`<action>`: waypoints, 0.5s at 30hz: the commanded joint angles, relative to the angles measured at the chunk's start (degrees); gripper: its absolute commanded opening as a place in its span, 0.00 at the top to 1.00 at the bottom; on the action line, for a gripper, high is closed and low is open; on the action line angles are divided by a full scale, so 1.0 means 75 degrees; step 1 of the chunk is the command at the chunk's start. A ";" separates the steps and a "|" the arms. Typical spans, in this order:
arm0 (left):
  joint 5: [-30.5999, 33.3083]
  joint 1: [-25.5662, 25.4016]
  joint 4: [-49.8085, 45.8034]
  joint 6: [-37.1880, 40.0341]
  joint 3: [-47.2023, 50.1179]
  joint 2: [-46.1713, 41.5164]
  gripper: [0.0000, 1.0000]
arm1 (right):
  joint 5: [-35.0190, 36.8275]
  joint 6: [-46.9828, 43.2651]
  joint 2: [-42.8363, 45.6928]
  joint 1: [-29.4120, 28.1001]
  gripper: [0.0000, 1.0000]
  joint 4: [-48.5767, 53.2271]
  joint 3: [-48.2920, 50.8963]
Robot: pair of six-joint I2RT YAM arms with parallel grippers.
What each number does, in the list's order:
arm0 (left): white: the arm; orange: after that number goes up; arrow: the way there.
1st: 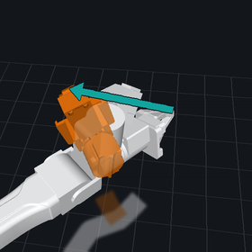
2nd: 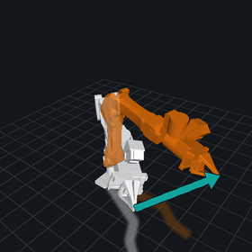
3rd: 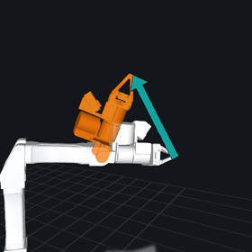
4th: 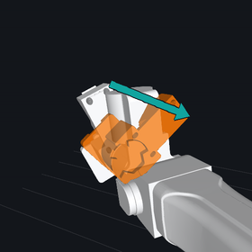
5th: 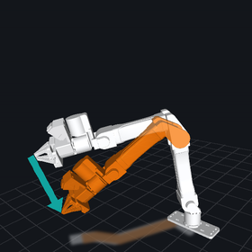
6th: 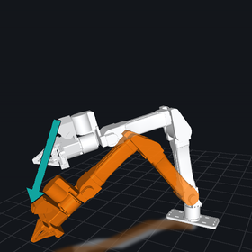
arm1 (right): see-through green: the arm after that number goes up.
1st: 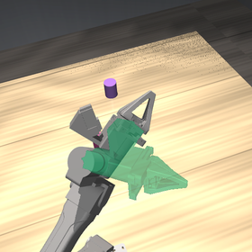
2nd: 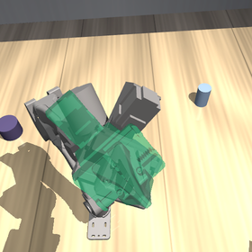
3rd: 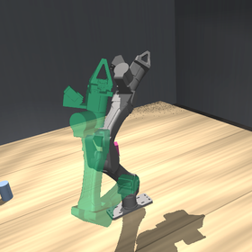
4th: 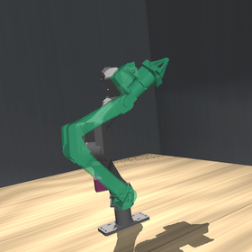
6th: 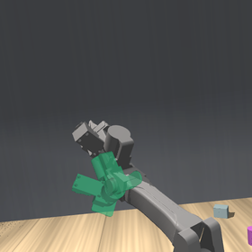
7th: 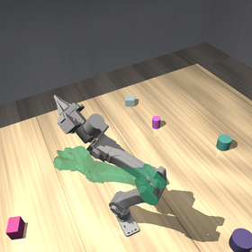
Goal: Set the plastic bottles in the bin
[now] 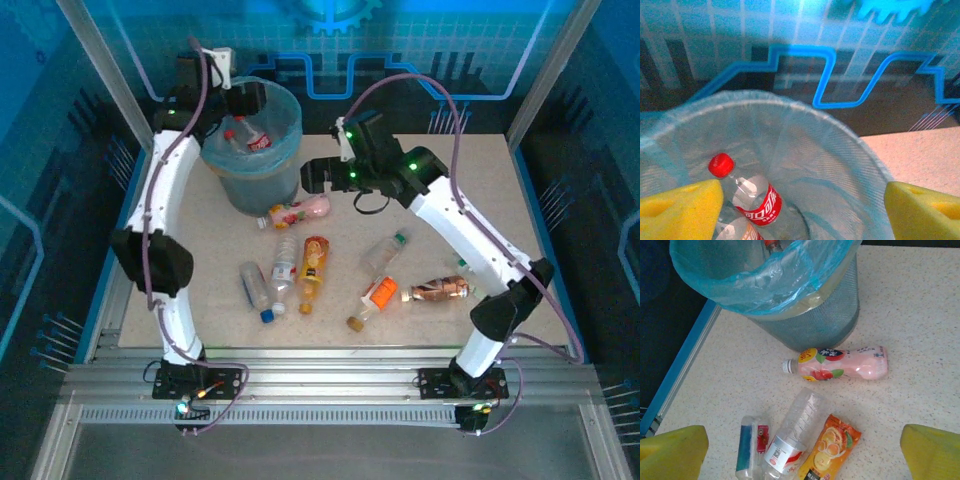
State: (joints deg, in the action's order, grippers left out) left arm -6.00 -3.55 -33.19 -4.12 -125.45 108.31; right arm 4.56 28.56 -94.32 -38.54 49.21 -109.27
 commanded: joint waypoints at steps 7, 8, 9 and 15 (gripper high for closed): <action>-0.0594 -0.0500 0.0058 0.0543 0.1791 -0.2478 0.15 | 0.1413 -0.0122 0.1992 0.0130 0.00 0.0510 0.1261; -0.0632 -0.0625 0.0086 0.0709 0.2094 -0.2719 0.15 | 0.1537 -0.0099 0.2176 0.0146 0.00 0.0581 0.1440; -0.0641 -0.0787 0.0121 0.0927 0.2428 -0.2997 0.15 | 0.1682 -0.0064 0.2410 0.0169 0.00 0.0673 0.1652; -0.0606 -0.1824 0.0184 0.1958 0.4447 -0.4325 0.13 | 0.2530 0.0200 0.3403 0.0495 0.00 0.1785 0.2654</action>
State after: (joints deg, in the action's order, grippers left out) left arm -9.34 -14.94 -31.64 4.95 -97.06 78.70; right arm 18.55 28.71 -70.96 -36.51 56.36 -91.50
